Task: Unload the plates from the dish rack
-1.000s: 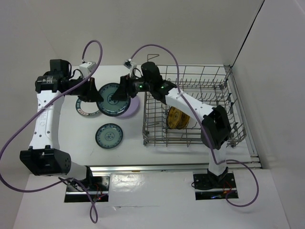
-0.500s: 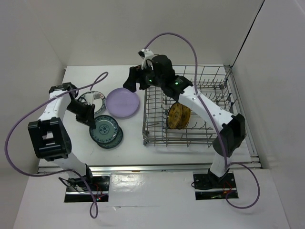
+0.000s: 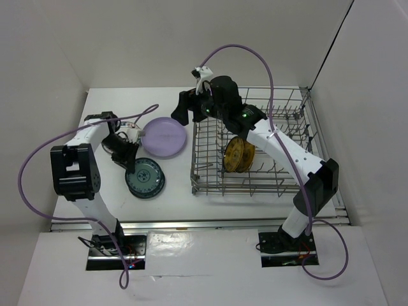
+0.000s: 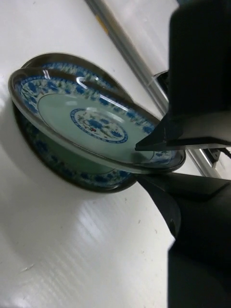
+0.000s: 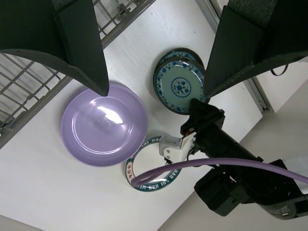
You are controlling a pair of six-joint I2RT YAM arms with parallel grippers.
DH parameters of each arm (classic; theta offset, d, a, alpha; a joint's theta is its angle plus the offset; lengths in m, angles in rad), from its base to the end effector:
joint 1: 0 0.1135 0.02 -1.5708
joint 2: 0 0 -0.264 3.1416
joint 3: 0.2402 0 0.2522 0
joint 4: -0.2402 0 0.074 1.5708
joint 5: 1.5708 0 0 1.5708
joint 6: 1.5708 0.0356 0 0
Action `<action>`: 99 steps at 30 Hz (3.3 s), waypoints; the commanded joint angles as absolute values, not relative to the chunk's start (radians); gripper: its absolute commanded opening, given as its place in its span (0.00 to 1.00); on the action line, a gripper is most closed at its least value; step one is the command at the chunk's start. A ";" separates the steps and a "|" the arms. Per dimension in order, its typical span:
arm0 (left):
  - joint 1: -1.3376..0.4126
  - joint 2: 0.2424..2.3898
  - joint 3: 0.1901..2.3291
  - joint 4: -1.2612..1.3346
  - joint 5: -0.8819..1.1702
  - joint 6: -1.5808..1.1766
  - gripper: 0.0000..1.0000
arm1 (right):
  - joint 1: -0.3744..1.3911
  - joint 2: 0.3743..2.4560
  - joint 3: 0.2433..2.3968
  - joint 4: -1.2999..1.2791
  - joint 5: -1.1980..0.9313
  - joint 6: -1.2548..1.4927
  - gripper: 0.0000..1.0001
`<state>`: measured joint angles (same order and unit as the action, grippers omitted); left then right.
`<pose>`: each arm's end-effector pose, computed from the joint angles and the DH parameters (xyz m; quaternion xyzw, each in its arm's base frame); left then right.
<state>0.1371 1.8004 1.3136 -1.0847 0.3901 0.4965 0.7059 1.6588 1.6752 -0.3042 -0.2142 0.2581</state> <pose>0.3234 0.0309 0.2021 0.1753 0.9653 -0.1843 0.0601 0.2930 0.2597 0.4096 -0.2392 0.7625 0.3517 0.4875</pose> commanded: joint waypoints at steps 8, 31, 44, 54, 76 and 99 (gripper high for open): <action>0.071 1.802 1.241 -0.991 0.224 0.466 0.53 | 0.701 1.637 1.706 -0.308 -0.163 0.216 0.86; 0.014 1.549 1.307 -0.930 0.155 0.219 0.53 | 0.217 1.462 1.459 -0.839 0.193 0.347 0.70; 0.014 1.450 1.332 -0.910 0.121 0.146 0.53 | 0.207 1.405 1.204 -0.707 -0.081 0.379 0.55; 0.014 1.431 1.313 -0.910 0.112 0.146 0.53 | 0.242 1.312 1.336 -0.804 0.207 0.411 0.52; 0.014 1.375 1.344 -0.920 0.081 0.137 0.53 | 0.328 1.419 1.287 -0.780 0.163 0.445 0.00; 0.034 1.301 1.540 -0.962 0.641 0.117 0.79 | 0.658 1.552 1.572 -0.182 -0.315 0.337 0.00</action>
<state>0.0193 1.3376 1.5017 -0.9707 0.5114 0.1242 0.6243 1.4590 1.5879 -0.4599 -0.0261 0.3244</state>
